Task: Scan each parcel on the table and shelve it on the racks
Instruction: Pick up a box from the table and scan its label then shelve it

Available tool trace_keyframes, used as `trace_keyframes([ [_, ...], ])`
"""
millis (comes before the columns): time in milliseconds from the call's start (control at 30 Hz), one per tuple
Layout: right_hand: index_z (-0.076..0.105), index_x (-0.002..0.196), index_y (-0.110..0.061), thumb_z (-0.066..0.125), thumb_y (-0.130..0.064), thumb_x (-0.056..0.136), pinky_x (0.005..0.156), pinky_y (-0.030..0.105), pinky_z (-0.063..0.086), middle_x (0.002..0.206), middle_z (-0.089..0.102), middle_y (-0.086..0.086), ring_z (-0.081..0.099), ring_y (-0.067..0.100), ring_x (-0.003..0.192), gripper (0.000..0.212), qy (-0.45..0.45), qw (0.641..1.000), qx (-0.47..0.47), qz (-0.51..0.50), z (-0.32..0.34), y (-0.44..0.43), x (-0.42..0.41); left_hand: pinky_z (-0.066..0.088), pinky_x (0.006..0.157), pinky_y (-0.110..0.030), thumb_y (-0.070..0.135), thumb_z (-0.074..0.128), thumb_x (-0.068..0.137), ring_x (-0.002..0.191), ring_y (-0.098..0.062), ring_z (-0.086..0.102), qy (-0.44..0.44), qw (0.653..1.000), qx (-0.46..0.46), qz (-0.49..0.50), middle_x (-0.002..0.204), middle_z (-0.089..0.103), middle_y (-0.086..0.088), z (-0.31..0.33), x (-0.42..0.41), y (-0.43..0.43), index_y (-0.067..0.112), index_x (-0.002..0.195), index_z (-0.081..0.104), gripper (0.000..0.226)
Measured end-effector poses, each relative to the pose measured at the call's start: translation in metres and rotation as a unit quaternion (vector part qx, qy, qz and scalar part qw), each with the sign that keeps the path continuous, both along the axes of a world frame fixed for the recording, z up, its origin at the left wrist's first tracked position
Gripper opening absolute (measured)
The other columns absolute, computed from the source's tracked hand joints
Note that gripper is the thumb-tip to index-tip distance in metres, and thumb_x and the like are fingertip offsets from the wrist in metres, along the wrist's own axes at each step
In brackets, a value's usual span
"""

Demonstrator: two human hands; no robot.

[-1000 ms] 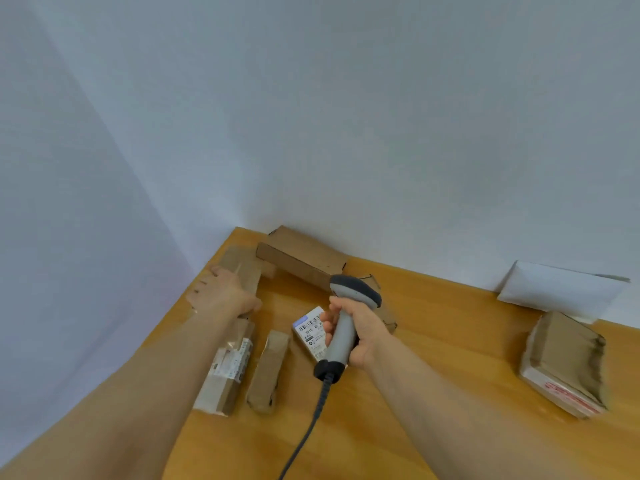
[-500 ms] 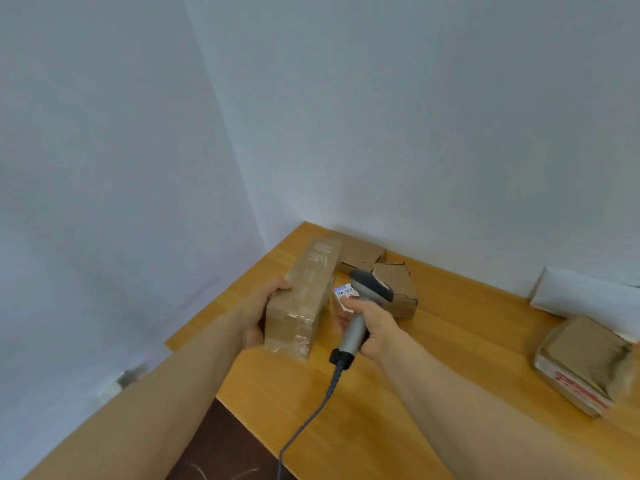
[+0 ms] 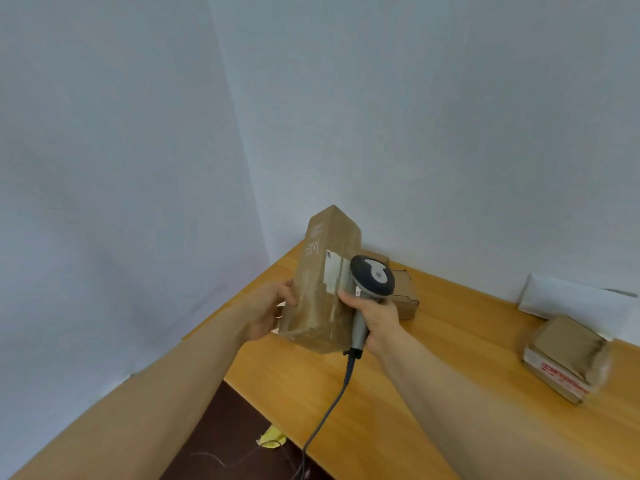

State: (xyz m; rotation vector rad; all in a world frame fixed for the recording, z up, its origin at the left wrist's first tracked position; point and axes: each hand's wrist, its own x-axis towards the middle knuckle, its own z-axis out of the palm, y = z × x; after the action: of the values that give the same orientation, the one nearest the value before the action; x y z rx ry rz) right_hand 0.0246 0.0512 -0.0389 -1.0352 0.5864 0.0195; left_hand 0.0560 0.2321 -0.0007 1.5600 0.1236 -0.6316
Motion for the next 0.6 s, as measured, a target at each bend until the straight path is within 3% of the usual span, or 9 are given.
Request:
trace_keyframes([
  [67,0.062,0.094,-0.012,0.086,-0.001,0.064,0.091,0.052,0.052,0.105,0.068,0.012,0.063,0.034,0.102,0.039,-0.018,1.0,-0.018,-0.005,0.004,0.007,-0.001,0.049,0.073,-0.031,0.026,0.062,0.082,0.093,-0.021,0.057,-0.009,1.0,0.025,-0.017,0.107,0.061,-0.003,0.008,-0.001,0.003,0.017,0.104,0.065,0.024],
  [133,0.061,0.091,-0.013,0.085,0.002,0.064,0.091,0.054,0.052,0.104,0.069,0.012,0.064,0.033,0.101,0.039,-0.035,0.999,-0.031,-0.006,0.009,0.014,-0.002,0.053,0.081,-0.034,0.036,0.07,0.082,0.1,-0.02,0.063,-0.021,0.997,0.052,-0.043,0.107,0.067,-0.002,0.013,-0.002,0.003,0.019,0.107,0.063,0.032],
  [200,0.062,0.089,-0.013,0.081,0.005,0.068,0.091,0.053,0.052,0.098,0.07,0.009,0.064,0.03,0.098,0.034,-0.047,0.998,-0.036,0.004,0.013,0.017,-0.002,0.054,0.087,-0.037,0.029,0.077,0.074,0.101,-0.021,0.065,-0.022,0.997,0.052,-0.044,0.104,0.071,-0.004,0.014,-0.003,0.006,0.015,0.109,0.062,0.041],
  [300,0.064,0.094,-0.008,0.079,0.001,0.073,0.084,0.051,0.055,0.089,0.071,0.009,0.066,0.028,0.089,0.027,-0.043,0.999,-0.01,0.025,0.021,0.015,-0.003,0.052,0.089,-0.039,0.014,0.081,0.063,0.104,-0.025,0.063,-0.018,0.999,-0.031,0.001,0.109,0.069,-0.009,0.008,-0.003,0.017,0.01,0.117,0.06,0.058],
  [400,0.063,0.108,-0.01,0.085,-0.01,0.068,0.068,0.038,0.056,0.096,0.07,0.01,0.064,0.027,0.087,0.046,-0.034,0.999,0.005,0.038,0.024,0.012,-0.003,0.048,0.098,-0.047,0.007,0.07,0.061,0.109,-0.03,0.059,-0.001,0.983,-0.173,0.068,0.121,0.063,-0.013,0.005,0.002,0.029,0.007,0.123,0.058,0.064],
  [467,0.062,0.114,-0.01,0.088,-0.019,0.058,0.064,0.036,0.055,0.105,0.07,0.013,0.064,0.031,0.089,0.062,-0.037,0.997,0.026,0.061,0.026,0.018,-0.004,0.049,0.096,-0.049,0.003,0.065,0.062,0.109,-0.032,0.059,0.005,0.968,-0.239,0.074,0.121,0.062,-0.013,0.007,0.002,0.036,0.009,0.123,0.058,0.061],
  [600,0.06,0.112,-0.008,0.083,-0.02,0.061,0.052,0.033,0.054,0.096,0.068,0.013,0.064,0.028,0.08,0.058,-0.061,0.99,0.076,0.103,0.03,0.035,-0.005,0.055,0.085,-0.047,-0.004,0.058,0.062,0.098,-0.03,0.066,-0.002,0.959,-0.277,0.067,0.111,0.067,-0.013,0.01,-0.004,0.048,0.008,0.119,0.057,0.058],
])
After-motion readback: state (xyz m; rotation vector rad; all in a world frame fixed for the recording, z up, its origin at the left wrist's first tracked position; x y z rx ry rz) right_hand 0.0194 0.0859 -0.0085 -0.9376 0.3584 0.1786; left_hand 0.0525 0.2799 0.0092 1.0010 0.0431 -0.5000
